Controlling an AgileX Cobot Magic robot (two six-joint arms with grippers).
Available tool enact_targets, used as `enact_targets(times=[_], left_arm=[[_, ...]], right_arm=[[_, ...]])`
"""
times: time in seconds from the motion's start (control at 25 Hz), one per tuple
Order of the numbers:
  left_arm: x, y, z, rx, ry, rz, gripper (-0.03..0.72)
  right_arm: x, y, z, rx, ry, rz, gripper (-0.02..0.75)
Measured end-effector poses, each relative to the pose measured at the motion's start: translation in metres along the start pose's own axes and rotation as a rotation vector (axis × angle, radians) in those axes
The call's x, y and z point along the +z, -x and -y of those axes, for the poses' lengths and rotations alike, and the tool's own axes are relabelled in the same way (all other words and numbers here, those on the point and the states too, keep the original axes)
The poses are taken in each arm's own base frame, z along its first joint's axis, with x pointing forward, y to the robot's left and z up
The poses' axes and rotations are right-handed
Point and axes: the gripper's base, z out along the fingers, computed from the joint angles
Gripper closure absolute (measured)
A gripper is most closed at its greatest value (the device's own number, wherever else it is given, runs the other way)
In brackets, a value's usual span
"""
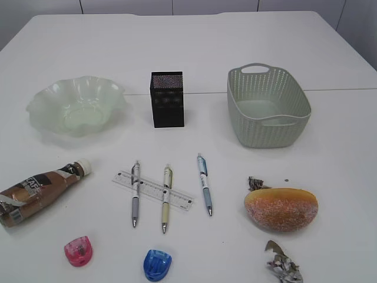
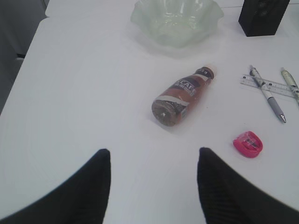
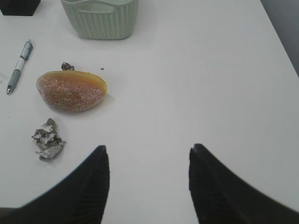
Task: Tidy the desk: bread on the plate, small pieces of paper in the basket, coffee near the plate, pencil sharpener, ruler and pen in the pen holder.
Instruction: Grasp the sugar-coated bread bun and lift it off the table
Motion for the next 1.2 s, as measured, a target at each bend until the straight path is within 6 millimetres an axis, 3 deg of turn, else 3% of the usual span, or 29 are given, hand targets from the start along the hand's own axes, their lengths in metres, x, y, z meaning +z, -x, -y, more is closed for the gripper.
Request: enact_targets(times=[1.2], left_arm=[[0.0,0.0,0.0,0.0,0.0,0.0,0.255]], right_arm=[[0.0,0.0002,0.0,0.0,0.0,0.002,0.332]])
